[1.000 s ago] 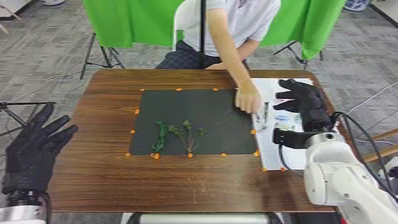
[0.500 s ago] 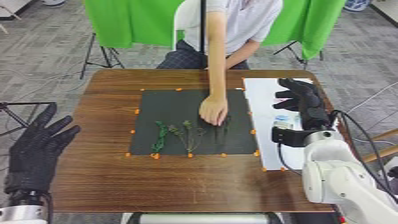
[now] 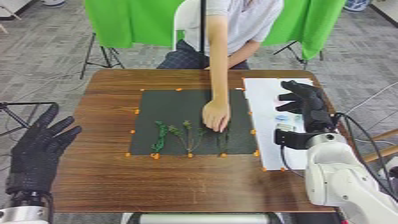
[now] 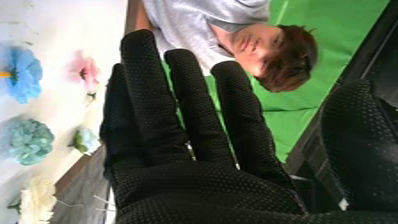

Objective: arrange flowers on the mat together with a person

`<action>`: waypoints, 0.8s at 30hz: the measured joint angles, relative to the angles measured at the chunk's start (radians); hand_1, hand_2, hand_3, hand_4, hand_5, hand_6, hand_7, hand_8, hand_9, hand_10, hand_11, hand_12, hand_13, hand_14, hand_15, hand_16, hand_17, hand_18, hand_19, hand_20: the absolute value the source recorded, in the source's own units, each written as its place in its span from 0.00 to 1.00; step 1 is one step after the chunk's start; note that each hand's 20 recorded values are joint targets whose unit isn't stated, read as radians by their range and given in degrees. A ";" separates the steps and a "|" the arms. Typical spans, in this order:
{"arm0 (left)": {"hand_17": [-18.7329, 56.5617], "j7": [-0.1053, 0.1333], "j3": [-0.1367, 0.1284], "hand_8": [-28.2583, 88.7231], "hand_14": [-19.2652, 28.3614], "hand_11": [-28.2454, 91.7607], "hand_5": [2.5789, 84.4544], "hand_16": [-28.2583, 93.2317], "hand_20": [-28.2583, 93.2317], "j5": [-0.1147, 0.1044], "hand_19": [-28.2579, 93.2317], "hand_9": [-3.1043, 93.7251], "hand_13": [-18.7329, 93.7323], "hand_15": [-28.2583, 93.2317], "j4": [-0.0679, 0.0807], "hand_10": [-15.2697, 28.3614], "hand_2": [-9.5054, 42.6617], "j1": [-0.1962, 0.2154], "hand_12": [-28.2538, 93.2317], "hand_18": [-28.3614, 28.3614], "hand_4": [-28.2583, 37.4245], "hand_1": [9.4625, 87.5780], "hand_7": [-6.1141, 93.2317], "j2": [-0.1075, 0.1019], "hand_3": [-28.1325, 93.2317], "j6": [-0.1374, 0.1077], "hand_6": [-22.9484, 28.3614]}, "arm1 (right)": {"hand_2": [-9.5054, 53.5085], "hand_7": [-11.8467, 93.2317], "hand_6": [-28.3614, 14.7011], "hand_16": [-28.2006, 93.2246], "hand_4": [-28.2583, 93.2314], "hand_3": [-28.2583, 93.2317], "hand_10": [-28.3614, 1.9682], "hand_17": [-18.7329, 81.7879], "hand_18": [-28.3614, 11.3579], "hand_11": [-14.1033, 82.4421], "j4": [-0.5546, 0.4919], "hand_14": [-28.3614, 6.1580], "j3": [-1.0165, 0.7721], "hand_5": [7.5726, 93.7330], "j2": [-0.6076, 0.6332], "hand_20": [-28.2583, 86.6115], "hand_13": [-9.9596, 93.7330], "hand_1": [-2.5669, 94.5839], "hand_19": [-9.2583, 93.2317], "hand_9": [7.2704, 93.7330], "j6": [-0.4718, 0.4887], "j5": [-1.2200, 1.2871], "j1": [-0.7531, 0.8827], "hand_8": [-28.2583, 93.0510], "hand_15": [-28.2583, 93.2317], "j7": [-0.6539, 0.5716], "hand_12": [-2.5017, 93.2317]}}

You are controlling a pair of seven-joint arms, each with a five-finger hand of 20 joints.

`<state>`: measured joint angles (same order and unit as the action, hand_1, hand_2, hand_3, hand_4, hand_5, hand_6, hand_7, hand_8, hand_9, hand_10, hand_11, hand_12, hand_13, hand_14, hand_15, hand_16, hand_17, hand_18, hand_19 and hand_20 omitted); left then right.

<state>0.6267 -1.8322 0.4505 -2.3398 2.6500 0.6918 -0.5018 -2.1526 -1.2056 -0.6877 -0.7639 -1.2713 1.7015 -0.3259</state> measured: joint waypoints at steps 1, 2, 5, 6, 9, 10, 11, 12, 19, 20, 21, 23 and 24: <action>0.13 0.004 0.000 0.17 0.86 0.39 0.33 0.20 0.36 -0.002 0.54 0.34 0.35 0.58 0.000 0.69 0.32 0.001 0.33 0.82 0.00 0.11 0.16 -0.003 0.85 -0.001 0.51 | 0.29 0.24 0.56 0.31 0.04 0.84 0.23 0.31 0.01 0.30 0.000 0.16 -0.002 0.50 0.000 0.36 0.56 0.20 0.66 0.56 0.000 0.000 0.002 0.14 0.63 0.000 0.17; 0.13 0.007 0.001 0.17 0.86 0.39 0.33 0.20 0.36 -0.004 0.54 0.34 0.35 0.58 0.000 0.69 0.32 0.003 0.33 0.82 0.00 0.11 0.16 -0.006 0.85 -0.002 0.51 | 0.29 0.24 0.56 0.31 0.04 0.84 0.23 0.31 0.02 0.31 0.000 0.16 -0.003 0.50 0.001 0.36 0.56 0.20 0.66 0.56 0.000 0.000 0.003 0.14 0.63 0.000 0.17; 0.13 0.013 0.004 0.17 0.86 0.39 0.33 0.20 0.36 -0.007 0.54 0.34 0.35 0.58 0.000 0.69 0.32 0.004 0.33 0.82 0.00 0.11 0.16 -0.010 0.85 -0.005 0.51 | 0.28 0.24 0.56 0.31 0.04 0.85 0.23 0.31 0.02 0.31 0.000 0.17 -0.004 0.50 0.002 0.36 0.57 0.20 0.66 0.56 0.000 -0.002 0.005 0.14 0.63 0.000 0.17; 0.13 0.013 0.005 0.17 0.86 0.39 0.33 0.20 0.36 -0.007 0.54 0.34 0.35 0.58 0.000 0.69 0.32 0.004 0.33 0.82 0.00 0.11 0.16 -0.011 0.85 -0.005 0.51 | 0.28 0.24 0.56 0.31 0.04 0.85 0.24 0.31 0.02 0.31 0.000 0.17 -0.004 0.50 0.003 0.36 0.57 0.20 0.66 0.56 0.000 -0.003 0.005 0.14 0.63 0.000 0.17; 0.13 0.014 0.007 0.17 0.86 0.39 0.33 0.20 0.36 -0.007 0.54 0.34 0.35 0.58 0.000 0.69 0.32 0.004 0.33 0.82 0.00 0.12 0.16 -0.011 0.85 -0.007 0.51 | 0.28 0.24 0.56 0.31 0.04 0.85 0.24 0.31 0.02 0.31 0.000 0.17 -0.005 0.50 0.004 0.36 0.57 0.20 0.67 0.57 -0.001 -0.009 0.006 0.14 0.63 -0.001 0.17; 0.13 0.015 0.008 0.17 0.86 0.39 0.33 0.20 0.36 -0.007 0.54 0.34 0.35 0.58 0.000 0.69 0.32 0.004 0.33 0.82 0.00 0.12 0.16 -0.012 0.85 -0.008 0.51 | 0.28 0.24 0.56 0.31 0.04 0.85 0.24 0.31 0.02 0.31 0.000 0.17 -0.005 0.50 0.004 0.36 0.57 0.20 0.67 0.57 -0.001 -0.011 0.006 0.14 0.63 -0.002 0.17; 0.13 0.015 0.008 0.17 0.86 0.39 0.33 0.20 0.36 -0.008 0.54 0.34 0.35 0.58 0.000 0.69 0.32 0.004 0.33 0.82 0.00 0.12 0.16 -0.012 0.85 -0.008 0.51 | 0.28 0.24 0.56 0.31 0.04 0.85 0.23 0.31 0.02 0.32 0.000 0.17 -0.005 0.50 0.004 0.36 0.57 0.20 0.67 0.57 -0.001 -0.013 0.007 0.14 0.63 -0.002 0.17; 0.13 0.015 0.008 0.17 0.86 0.39 0.33 0.20 0.36 -0.008 0.54 0.34 0.35 0.58 0.000 0.69 0.32 0.004 0.33 0.82 0.00 0.12 0.16 -0.012 0.85 -0.009 0.52 | 0.28 0.24 0.56 0.31 0.04 0.85 0.23 0.32 0.02 0.32 0.000 0.17 -0.005 0.50 0.004 0.36 0.57 0.20 0.67 0.57 -0.002 -0.015 0.007 0.14 0.63 -0.003 0.17; 0.13 0.012 0.011 0.17 0.86 0.39 0.33 0.20 0.36 -0.006 0.54 0.34 0.35 0.58 0.000 0.69 0.32 0.003 0.33 0.82 0.00 0.12 0.16 -0.012 0.85 -0.009 0.52 | 0.23 0.24 0.58 0.32 0.05 0.85 0.24 0.34 0.02 0.35 0.002 0.22 -0.003 0.47 0.006 0.36 0.61 0.23 0.68 0.59 0.004 -0.087 0.001 0.14 0.67 -0.067 0.19; 0.13 0.010 0.011 0.17 0.86 0.39 0.33 0.20 0.36 -0.005 0.54 0.34 0.35 0.58 0.000 0.69 0.32 0.002 0.33 0.82 0.00 0.12 0.16 -0.011 0.85 -0.009 0.52 | 0.22 0.24 0.58 0.32 0.05 0.85 0.24 0.34 0.02 0.35 0.004 0.23 0.001 0.46 0.007 0.36 0.61 0.24 0.69 0.59 0.010 -0.126 -0.004 0.14 0.68 -0.104 0.19; 0.13 0.007 0.011 0.17 0.86 0.39 0.33 0.20 0.36 -0.003 0.54 0.34 0.35 0.58 0.000 0.69 0.32 0.001 0.33 0.82 0.00 0.12 0.16 -0.010 0.85 -0.009 0.52 | 0.21 0.24 0.59 0.32 0.05 0.85 0.24 0.34 0.02 0.35 0.006 0.23 0.006 0.46 0.009 0.36 0.62 0.24 0.69 0.59 0.020 -0.176 -0.011 0.14 0.68 -0.149 0.19; 0.13 -0.002 0.011 0.17 0.86 0.39 0.33 0.20 0.36 0.003 0.54 0.34 0.35 0.59 0.000 0.69 0.33 -0.004 0.33 0.82 0.00 0.12 0.16 -0.004 0.85 -0.009 0.52 | 0.19 0.23 0.60 0.32 0.05 0.84 0.24 0.35 0.01 0.35 0.013 0.24 0.016 0.44 0.012 0.36 0.63 0.25 0.70 0.59 0.055 -0.290 -0.030 0.14 0.68 -0.254 0.19; 0.13 -0.006 0.011 0.17 0.86 0.39 0.33 0.20 0.36 0.005 0.54 0.34 0.35 0.59 0.000 0.69 0.33 -0.007 0.33 0.82 0.00 0.12 0.16 -0.001 0.85 -0.009 0.52 | 0.18 0.23 0.60 0.32 0.05 0.84 0.24 0.36 0.01 0.35 0.017 0.24 0.018 0.44 0.013 0.36 0.63 0.26 0.70 0.59 0.084 -0.344 -0.039 0.14 0.69 -0.306 0.19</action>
<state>0.6208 -1.8215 0.4558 -2.3402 2.6434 0.6907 -0.5105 -2.1360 -1.1877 -0.6747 -0.6798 -1.6151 1.6628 -0.6320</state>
